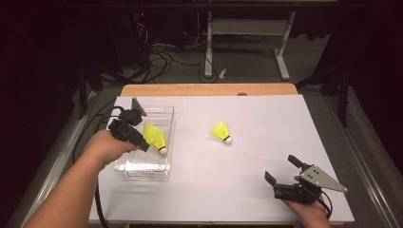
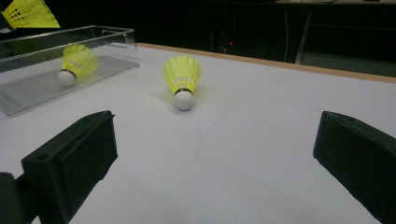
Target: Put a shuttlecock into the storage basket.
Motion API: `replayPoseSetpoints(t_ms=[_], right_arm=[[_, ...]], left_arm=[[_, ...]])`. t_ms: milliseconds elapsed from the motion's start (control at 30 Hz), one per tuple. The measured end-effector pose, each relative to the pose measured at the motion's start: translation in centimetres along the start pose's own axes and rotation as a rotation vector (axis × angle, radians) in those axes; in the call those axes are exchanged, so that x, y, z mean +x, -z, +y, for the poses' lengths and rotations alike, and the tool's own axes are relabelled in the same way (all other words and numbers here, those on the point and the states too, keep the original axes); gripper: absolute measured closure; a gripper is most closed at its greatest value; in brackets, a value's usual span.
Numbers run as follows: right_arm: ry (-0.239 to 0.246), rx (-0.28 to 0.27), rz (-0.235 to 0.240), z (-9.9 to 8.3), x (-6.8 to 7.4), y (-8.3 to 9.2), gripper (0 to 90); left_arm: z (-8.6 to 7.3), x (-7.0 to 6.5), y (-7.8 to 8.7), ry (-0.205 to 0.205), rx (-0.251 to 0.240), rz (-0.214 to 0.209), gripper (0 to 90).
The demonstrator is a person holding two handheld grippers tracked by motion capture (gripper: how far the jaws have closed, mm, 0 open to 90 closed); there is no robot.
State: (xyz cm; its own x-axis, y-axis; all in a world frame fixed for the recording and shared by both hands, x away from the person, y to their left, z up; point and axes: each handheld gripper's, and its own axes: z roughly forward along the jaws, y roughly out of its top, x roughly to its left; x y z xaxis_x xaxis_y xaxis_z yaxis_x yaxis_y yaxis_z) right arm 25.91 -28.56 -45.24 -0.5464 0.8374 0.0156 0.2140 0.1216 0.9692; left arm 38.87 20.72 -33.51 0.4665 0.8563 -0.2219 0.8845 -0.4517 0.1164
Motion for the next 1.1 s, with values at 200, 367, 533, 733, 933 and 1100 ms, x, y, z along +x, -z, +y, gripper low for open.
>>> replayPoseSetpoints(t_ms=[200,367,533,733,933,1100], right_arm=[[0.003,-0.001,-0.002,0.0,-0.1,0.0,0.2],[0.003,-0.001,-0.002,0.0,0.0,0.1,0.2],[0.000,-0.001,-0.003,0.0,-0.1,0.1,0.2],[-0.004,-0.002,-0.005,0.0,-0.1,0.1,0.2],[-0.002,-0.002,-0.005,0.0,-0.1,0.1,0.2],[-0.002,0.000,-0.007,0.0,-0.1,0.1,0.2]], left_arm=[[-0.2,1.1,-0.8,0.033,0.008,-0.004,64.6],[-0.3,2.0,-1.3,0.059,0.014,0.001,64.7],[-0.5,2.8,-1.6,0.076,0.013,-0.003,64.6],[-0.7,3.7,-1.8,0.110,0.006,-0.001,64.6],[-0.7,4.2,-2.1,0.123,0.006,-0.001,64.6],[-0.6,4.7,-2.0,0.144,0.003,0.002,64.6]])
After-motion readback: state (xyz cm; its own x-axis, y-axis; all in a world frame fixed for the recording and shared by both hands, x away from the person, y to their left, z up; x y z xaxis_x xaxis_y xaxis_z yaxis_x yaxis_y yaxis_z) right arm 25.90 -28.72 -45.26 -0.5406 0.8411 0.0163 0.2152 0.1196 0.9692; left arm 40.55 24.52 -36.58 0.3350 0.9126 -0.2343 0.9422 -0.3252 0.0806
